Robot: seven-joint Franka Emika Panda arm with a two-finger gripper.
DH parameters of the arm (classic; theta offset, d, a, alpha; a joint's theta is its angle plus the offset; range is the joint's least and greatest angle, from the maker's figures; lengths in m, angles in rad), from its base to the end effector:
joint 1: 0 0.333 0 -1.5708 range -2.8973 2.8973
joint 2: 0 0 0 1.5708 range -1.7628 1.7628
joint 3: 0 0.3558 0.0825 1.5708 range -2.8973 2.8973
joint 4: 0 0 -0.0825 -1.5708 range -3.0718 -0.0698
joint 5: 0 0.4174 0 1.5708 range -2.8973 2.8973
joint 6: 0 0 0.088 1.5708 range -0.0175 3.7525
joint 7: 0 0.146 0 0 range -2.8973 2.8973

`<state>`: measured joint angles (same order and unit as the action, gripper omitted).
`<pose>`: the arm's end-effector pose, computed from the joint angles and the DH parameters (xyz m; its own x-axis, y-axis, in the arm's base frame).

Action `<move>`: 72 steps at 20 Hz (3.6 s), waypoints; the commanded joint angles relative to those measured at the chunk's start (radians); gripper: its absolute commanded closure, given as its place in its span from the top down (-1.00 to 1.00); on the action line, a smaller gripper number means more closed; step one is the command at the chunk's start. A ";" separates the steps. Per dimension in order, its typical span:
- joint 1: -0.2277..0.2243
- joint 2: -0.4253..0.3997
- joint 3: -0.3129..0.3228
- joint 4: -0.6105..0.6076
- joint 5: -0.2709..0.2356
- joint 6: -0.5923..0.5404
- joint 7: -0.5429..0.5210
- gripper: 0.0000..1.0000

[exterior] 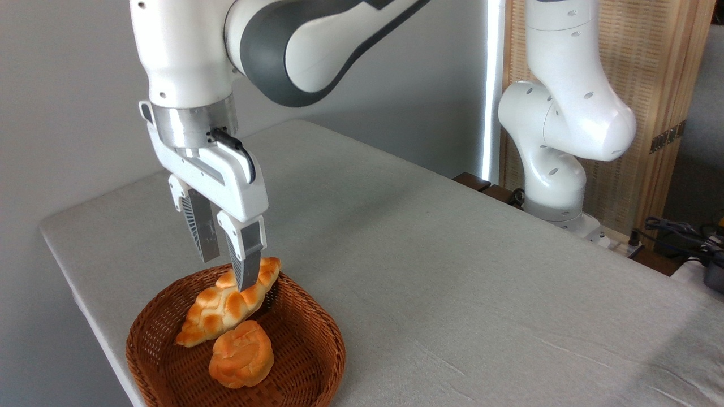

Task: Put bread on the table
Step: 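Lower the open gripper onto the braided bread roll in the basket, then close the gripper on the braided bread roll, then lift the braided roll out of the basket and carry it away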

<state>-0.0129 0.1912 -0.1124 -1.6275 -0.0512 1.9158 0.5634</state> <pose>0.6697 -0.0848 0.5084 0.7780 -0.6166 0.1201 -0.6219 -0.7831 0.0080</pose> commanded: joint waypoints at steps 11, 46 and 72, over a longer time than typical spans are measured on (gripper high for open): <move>0.004 0.074 -0.019 -0.112 -0.206 0.243 -0.097 1.00; 0.016 0.070 0.020 -0.110 -0.320 0.132 0.170 -0.82; 0.022 -0.068 0.051 0.072 -0.230 -0.111 0.230 -1.00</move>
<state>0.0109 0.2052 -0.0600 -1.5421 -0.3376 1.8849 0.7747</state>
